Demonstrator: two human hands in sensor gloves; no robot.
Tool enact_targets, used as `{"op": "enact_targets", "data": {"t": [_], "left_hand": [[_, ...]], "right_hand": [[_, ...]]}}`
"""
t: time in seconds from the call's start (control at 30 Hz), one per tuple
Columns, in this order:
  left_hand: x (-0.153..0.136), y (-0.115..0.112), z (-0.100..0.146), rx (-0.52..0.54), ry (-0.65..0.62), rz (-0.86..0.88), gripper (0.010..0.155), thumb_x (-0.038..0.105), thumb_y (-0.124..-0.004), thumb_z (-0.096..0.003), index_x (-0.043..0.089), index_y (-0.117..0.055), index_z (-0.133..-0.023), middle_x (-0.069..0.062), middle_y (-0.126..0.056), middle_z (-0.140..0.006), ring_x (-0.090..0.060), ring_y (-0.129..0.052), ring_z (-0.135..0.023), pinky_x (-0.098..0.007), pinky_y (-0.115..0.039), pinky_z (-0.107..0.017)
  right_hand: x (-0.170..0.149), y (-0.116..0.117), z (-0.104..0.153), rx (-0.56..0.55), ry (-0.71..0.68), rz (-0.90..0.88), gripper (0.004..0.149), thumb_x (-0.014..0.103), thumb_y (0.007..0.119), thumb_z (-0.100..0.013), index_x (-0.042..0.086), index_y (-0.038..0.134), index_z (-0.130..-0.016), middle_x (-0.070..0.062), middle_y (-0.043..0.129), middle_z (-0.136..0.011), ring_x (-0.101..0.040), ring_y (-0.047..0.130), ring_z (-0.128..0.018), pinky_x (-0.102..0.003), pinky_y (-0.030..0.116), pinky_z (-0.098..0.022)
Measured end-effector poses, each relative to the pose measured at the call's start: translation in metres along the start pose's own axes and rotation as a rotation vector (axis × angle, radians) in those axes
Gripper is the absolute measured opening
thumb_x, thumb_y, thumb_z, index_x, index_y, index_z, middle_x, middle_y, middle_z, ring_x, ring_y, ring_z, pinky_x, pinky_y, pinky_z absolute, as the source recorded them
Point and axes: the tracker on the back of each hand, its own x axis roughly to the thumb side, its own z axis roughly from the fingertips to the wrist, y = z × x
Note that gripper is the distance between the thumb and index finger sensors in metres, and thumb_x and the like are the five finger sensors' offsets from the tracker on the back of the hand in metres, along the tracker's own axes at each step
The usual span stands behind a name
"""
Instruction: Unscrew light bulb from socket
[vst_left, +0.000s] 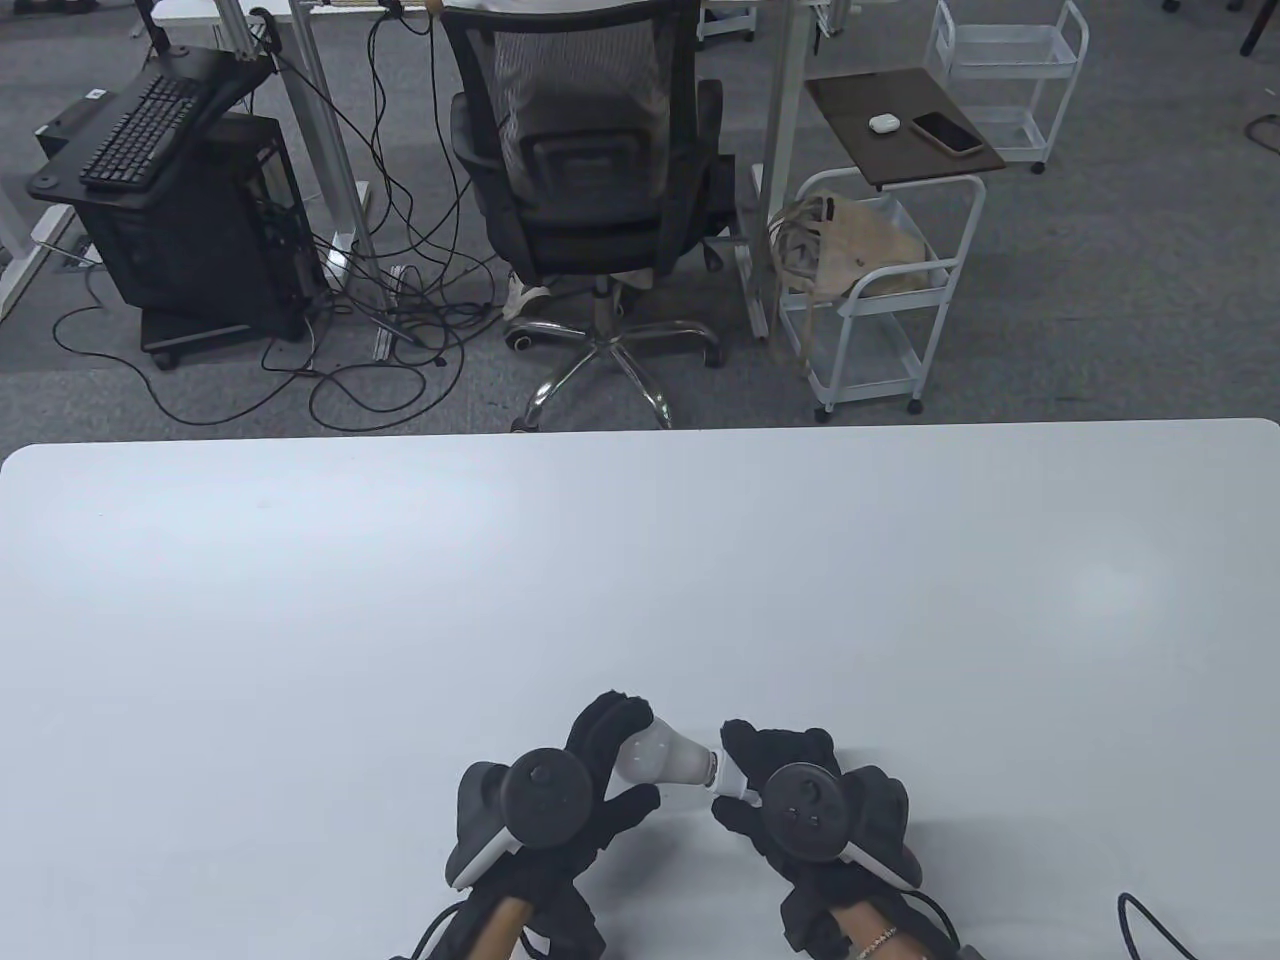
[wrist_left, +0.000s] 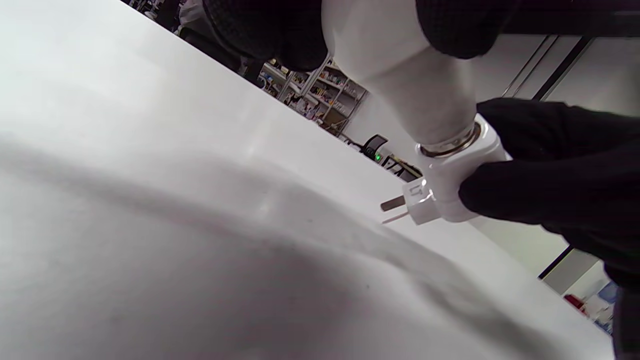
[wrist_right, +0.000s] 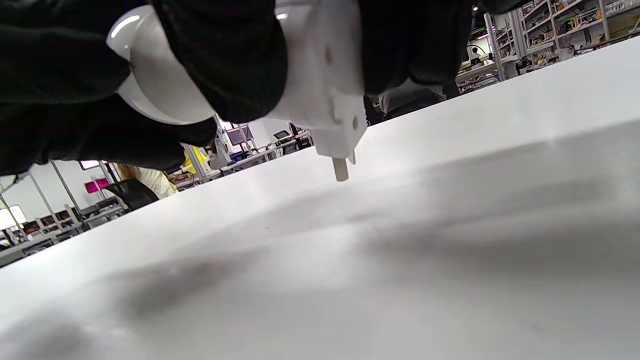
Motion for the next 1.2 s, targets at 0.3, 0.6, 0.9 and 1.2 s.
{"op": "enact_targets", "data": {"t": [0.3,0.6,0.9,1.2], "left_hand": [[0.002,0.006,0.000,0.032,-0.016,0.008,0.077,0.051,-0.077,-0.0581,0.028,-0.033,-0.118,-0.028,-0.056,-0.117,-0.033,-0.082,-0.095,-0.041,-0.078,-0.074],[0.016,0.002,0.002,0.064,0.038,-0.140,0.078,0.054,-0.074,-0.0583,0.015,-0.041,-0.117,-0.033,-0.068,-0.106,-0.031,-0.094,-0.081,-0.037,-0.086,-0.061],[0.005,-0.008,-0.004,-0.125,-0.027,0.108,0.083,0.052,-0.076,-0.0588,0.042,-0.016,-0.114,-0.015,-0.027,-0.129,-0.034,-0.060,-0.114,-0.048,-0.063,-0.084],[0.003,0.000,-0.003,0.012,-0.053,0.048,0.071,0.052,-0.082,-0.0526,0.041,-0.039,-0.109,-0.013,-0.065,-0.115,-0.025,-0.086,-0.094,-0.033,-0.083,-0.072]], "right_hand": [[0.007,0.000,0.004,-0.061,-0.052,0.047,0.067,0.038,0.088,-0.050,0.006,0.065,-0.105,-0.023,0.082,-0.090,-0.044,0.080,-0.086,-0.061,0.056,-0.069],[0.010,0.009,0.007,-0.045,-0.080,0.142,0.067,0.040,0.087,-0.049,0.007,0.066,-0.104,-0.023,0.085,-0.088,-0.043,0.083,-0.083,-0.060,0.061,-0.067],[0.001,-0.005,0.000,0.028,-0.100,0.060,0.067,0.038,0.088,-0.049,0.011,0.064,-0.106,-0.020,0.080,-0.094,-0.042,0.078,-0.089,-0.059,0.054,-0.072],[0.009,-0.002,0.004,-0.027,-0.154,0.067,0.068,0.041,0.088,-0.048,0.009,0.067,-0.105,-0.019,0.085,-0.090,-0.040,0.083,-0.085,-0.057,0.060,-0.069]]}}
